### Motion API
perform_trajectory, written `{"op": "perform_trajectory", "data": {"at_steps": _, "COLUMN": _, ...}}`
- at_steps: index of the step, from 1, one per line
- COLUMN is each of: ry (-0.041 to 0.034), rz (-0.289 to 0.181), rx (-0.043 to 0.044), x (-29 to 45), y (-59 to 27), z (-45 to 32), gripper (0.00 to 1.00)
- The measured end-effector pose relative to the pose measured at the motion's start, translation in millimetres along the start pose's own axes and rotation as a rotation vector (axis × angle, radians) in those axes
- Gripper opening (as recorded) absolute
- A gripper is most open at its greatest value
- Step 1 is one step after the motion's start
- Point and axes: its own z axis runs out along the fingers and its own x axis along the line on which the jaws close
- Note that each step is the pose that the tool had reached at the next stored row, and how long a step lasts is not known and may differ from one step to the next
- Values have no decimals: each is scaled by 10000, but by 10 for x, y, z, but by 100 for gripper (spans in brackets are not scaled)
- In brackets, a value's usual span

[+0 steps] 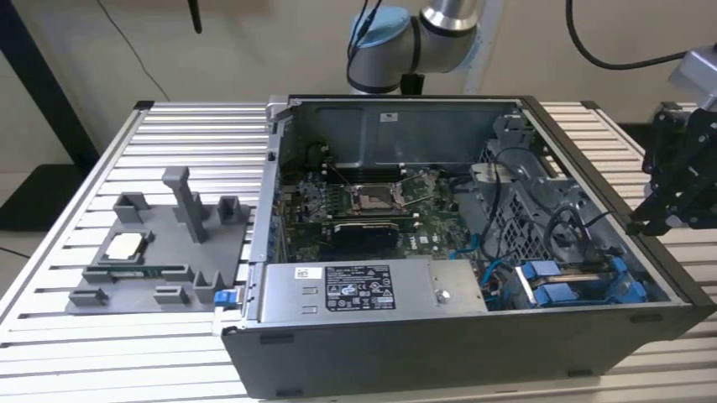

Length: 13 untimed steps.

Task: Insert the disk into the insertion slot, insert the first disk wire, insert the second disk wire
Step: 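Insert the second disk wire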

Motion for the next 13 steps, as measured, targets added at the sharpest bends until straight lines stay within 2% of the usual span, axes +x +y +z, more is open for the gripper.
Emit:
{"op": "perform_trajectory", "data": {"at_steps": 6, "ry": -175, "rz": -3, "rx": -35, "x": -13, "y": -46, "z": 40, "gripper": 26}}
{"op": "perform_trajectory", "data": {"at_steps": 9, "ry": -231, "rz": -4, "rx": -44, "x": -28, "y": -83, "z": 63, "gripper": 26}}
{"op": "perform_trajectory", "data": {"at_steps": 10, "ry": -246, "rz": -2, "rx": -69, "x": -39, "y": -110, "z": 82, "gripper": 26}}
{"op": "perform_trajectory", "data": {"at_steps": 11, "ry": -246, "rz": 6, "rx": -151, "x": -52, "y": -137, "z": 100, "gripper": 26}}
{"op": "perform_trajectory", "data": {"at_steps": 13, "ry": -249, "rz": 14, "rx": -230, "x": -61, "y": -162, "z": 120, "gripper": 26}}
